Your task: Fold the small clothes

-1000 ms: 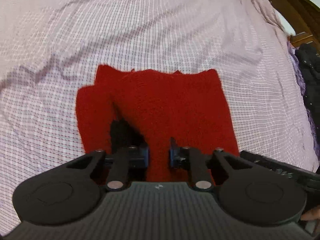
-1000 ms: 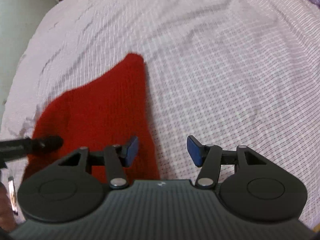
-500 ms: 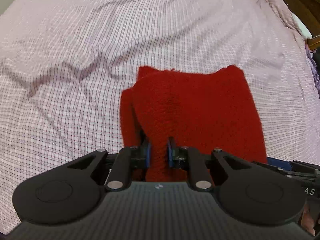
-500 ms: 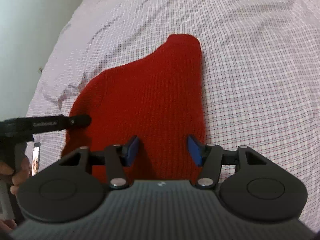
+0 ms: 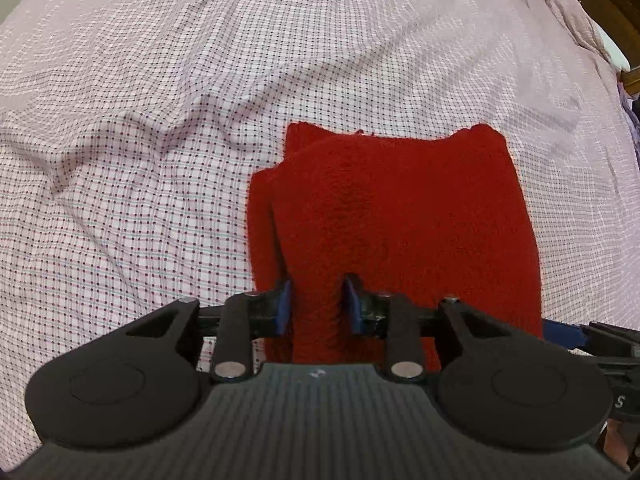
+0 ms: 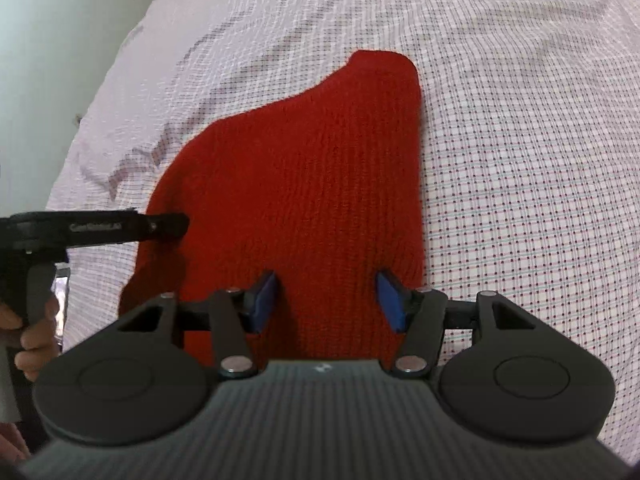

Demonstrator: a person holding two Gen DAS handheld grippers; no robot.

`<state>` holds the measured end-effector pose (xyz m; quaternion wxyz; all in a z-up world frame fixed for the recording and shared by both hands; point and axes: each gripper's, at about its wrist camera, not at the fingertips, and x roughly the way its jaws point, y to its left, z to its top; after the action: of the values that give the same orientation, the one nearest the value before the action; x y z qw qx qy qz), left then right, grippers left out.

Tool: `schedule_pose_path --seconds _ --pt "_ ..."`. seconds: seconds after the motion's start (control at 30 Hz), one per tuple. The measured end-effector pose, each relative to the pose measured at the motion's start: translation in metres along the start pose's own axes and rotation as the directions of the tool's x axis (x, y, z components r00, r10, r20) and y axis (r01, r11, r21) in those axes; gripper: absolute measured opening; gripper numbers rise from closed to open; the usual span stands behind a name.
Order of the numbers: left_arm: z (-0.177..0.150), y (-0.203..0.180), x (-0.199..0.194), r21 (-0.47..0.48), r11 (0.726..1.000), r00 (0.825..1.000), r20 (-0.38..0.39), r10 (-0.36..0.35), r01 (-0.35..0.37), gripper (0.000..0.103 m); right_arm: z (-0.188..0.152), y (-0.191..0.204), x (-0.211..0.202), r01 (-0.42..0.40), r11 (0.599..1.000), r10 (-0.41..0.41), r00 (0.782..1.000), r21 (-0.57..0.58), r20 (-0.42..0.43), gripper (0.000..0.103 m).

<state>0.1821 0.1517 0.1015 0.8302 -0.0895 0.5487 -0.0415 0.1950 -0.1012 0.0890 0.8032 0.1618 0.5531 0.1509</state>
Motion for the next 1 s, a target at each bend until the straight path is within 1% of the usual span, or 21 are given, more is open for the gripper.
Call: schedule_pose_path --seconds 0.1,0.23,0.27,0.3,0.37,0.4,0.47,0.53,0.6,0.7,0.8,0.9,1.0 --pt "0.001 -0.004 -0.006 0.013 1.0 1.0 -0.004 -0.006 0.006 0.04 0.002 -0.007 -0.006 -0.023 0.999 0.023 1.0 0.049 0.008 0.062" --pt "0.004 -0.01 -0.022 0.028 1.0 1.0 -0.009 -0.002 0.002 0.05 0.002 -0.016 -0.02 -0.033 0.994 0.029 0.999 0.107 0.038 0.063" --pt "0.004 -0.012 -0.027 0.036 0.999 1.0 -0.002 0.002 -0.002 0.055 0.002 -0.018 -0.023 -0.033 0.992 0.027 0.998 0.12 0.051 0.066" --pt "0.005 -0.014 -0.032 0.042 0.999 1.0 0.005 0.002 -0.002 0.057 0.001 -0.021 -0.027 -0.032 0.991 0.023 0.997 0.133 0.069 0.07" --pt "0.005 -0.016 -0.04 0.044 0.999 1.0 0.025 -0.012 0.011 0.069 0.0 -0.027 -0.032 -0.03 0.986 0.014 0.995 0.166 0.095 0.081" --pt "0.005 -0.017 -0.042 0.037 0.999 0.999 0.035 -0.022 0.021 0.073 0.0 -0.031 -0.033 -0.039 0.982 0.02 0.994 0.186 0.104 0.082" --pt "0.004 -0.017 -0.044 0.013 0.999 0.998 0.045 -0.037 0.037 0.084 0.001 -0.04 -0.033 -0.064 0.973 0.04 0.993 0.221 0.112 0.082" --pt "0.003 -0.016 -0.039 -0.004 0.999 0.998 0.036 -0.042 0.042 0.086 0.002 -0.049 -0.03 -0.07 0.965 0.043 0.993 0.253 0.111 0.082" --pt "0.001 -0.015 -0.031 -0.014 0.999 0.999 0.011 -0.032 0.032 0.086 0.003 -0.054 -0.029 -0.07 0.963 0.043 0.993 0.261 0.108 0.082" --pt "-0.004 -0.016 -0.023 -0.015 1.0 1.0 -0.006 -0.022 0.022 0.086 0.004 -0.056 -0.023 -0.076 0.967 0.055 0.994 0.245 0.093 0.082" --pt "-0.007 -0.017 -0.016 0.0 1.0 1.0 -0.024 -0.004 0.004 0.086 0.004 -0.052 -0.019 -0.046 0.976 0.036 0.998 0.214 0.053 0.082" --pt "-0.007 -0.016 -0.009 0.005 1.0 0.999 -0.039 0.004 -0.004 0.086 0.003 -0.05 -0.014 -0.046 0.981 0.035 0.998 0.188 0.058 0.083" --pt "-0.007 -0.013 -0.005 -0.001 1.0 0.999 -0.044 -0.001 0.001 0.086 0.003 -0.051 -0.009 -0.054 0.978 0.044 0.998 0.201 0.053 0.085"
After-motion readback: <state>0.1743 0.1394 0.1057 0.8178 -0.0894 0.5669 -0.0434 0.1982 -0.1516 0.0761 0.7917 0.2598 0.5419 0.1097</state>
